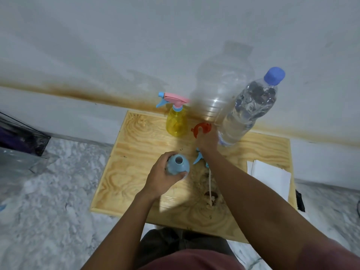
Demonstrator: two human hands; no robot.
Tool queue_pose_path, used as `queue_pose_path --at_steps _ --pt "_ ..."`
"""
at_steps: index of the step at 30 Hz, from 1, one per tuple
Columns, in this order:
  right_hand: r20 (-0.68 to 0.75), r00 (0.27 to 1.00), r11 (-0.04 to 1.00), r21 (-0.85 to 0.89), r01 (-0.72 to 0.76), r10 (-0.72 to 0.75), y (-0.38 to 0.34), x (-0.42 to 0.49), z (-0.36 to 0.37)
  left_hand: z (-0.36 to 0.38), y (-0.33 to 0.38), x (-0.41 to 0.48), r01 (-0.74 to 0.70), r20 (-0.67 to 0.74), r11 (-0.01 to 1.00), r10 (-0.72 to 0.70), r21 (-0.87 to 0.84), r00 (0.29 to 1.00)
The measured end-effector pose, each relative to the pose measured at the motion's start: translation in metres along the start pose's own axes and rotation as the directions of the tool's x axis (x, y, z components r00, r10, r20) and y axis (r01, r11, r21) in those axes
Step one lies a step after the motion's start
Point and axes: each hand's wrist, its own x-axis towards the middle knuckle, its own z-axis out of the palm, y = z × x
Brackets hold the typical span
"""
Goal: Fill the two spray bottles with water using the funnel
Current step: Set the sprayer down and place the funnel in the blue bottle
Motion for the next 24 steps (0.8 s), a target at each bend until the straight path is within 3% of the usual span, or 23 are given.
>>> queue_pose_path --at_steps 7,14,20,24 --pt "-0.037 0.999 0.999 -0.034 -0.006 0.005 -0.001 0.005 0.002 0.002 -0.002 0.0 0.014 -0.017 1.0 -0.014 0.008 1.0" --pt "-0.148 0.954 0.957 -0.175 0.233 -0.259 -0.005 -0.036 -0.025 0.002 0.004 0.0 0.024 0.002 0.984 -0.025 0.175 1.0" --pt "-0.185 0.88 0.899 -0.083 0.429 -0.437 -0.014 -0.069 -0.058 -0.005 0.014 -0.002 0.01 0.052 0.981 -0.02 0.193 0.998" --pt "-0.131 0.86 0.869 -0.032 0.493 -0.493 -0.027 -0.087 -0.074 -0.018 0.037 -0.006 -0.137 0.006 0.975 0.139 0.175 0.99"
